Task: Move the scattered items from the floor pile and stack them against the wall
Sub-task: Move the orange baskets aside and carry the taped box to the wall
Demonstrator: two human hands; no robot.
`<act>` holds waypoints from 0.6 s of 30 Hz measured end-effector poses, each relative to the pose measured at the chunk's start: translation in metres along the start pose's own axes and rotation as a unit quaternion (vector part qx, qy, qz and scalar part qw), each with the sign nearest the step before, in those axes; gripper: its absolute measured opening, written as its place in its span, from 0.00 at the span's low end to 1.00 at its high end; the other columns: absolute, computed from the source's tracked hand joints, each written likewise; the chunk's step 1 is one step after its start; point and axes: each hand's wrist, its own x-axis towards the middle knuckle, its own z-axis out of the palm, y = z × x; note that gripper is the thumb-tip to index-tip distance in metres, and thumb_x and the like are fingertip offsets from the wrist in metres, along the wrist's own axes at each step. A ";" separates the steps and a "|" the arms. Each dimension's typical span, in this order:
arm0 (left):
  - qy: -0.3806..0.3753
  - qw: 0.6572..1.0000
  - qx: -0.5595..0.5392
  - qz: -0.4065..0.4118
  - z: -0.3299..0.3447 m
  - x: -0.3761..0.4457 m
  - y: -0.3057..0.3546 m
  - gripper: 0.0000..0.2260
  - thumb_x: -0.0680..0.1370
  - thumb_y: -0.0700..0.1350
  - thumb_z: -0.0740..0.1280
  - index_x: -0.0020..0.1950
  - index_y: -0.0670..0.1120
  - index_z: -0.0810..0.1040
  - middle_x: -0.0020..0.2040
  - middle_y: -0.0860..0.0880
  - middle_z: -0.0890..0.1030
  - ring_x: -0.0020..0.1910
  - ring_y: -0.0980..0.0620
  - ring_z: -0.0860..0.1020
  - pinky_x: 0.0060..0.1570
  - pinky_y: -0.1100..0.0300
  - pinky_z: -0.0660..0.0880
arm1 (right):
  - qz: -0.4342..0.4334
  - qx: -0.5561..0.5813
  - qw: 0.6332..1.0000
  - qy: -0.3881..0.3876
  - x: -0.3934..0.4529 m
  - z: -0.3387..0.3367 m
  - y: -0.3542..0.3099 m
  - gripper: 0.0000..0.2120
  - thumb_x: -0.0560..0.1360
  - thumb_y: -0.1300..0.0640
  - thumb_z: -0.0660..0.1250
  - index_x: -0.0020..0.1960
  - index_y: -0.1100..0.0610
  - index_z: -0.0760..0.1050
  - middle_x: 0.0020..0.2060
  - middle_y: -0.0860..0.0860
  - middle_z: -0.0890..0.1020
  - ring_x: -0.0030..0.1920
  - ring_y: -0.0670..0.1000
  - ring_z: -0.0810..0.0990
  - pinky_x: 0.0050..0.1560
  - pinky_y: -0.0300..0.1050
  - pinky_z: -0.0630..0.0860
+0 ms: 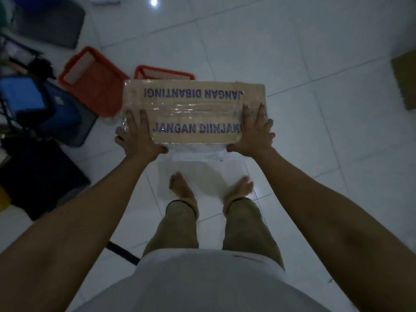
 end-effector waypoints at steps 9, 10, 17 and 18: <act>0.018 0.991 0.067 0.114 0.014 -0.047 0.190 0.61 0.60 0.62 0.79 0.78 0.56 0.37 0.78 0.47 0.35 0.73 0.28 0.50 0.67 0.31 0.53 | 0.106 0.025 0.993 0.055 -0.045 -0.050 0.181 0.68 0.56 0.30 0.75 0.77 0.44 0.31 0.76 0.58 0.33 0.73 0.70 0.50 0.64 0.70 0.65; 0.017 0.990 0.068 0.119 0.019 -0.055 0.211 0.61 0.60 0.62 0.79 0.77 0.56 0.37 0.78 0.47 0.35 0.73 0.28 0.50 0.67 0.31 0.53 | 0.112 0.027 0.992 0.056 -0.049 -0.056 0.203 0.68 0.56 0.30 0.76 0.77 0.44 0.31 0.76 0.58 0.33 0.73 0.70 0.50 0.64 0.70 0.65; 0.029 0.984 0.074 0.162 0.056 -0.103 0.352 0.61 0.60 0.63 0.78 0.77 0.57 0.36 0.78 0.47 0.34 0.73 0.28 0.49 0.67 0.31 0.51 | 0.137 0.029 0.985 0.103 -0.070 -0.098 0.348 0.68 0.55 0.29 0.75 0.77 0.43 0.32 0.76 0.58 0.33 0.72 0.69 0.54 0.63 0.70 0.67; 0.032 0.982 0.073 0.171 0.062 -0.107 0.370 0.61 0.60 0.63 0.78 0.77 0.57 0.36 0.78 0.46 0.34 0.73 0.28 0.49 0.67 0.31 0.51 | 0.142 0.028 0.983 0.110 -0.072 -0.104 0.367 0.67 0.55 0.29 0.75 0.77 0.43 0.32 0.76 0.58 0.34 0.72 0.69 0.54 0.63 0.69 0.67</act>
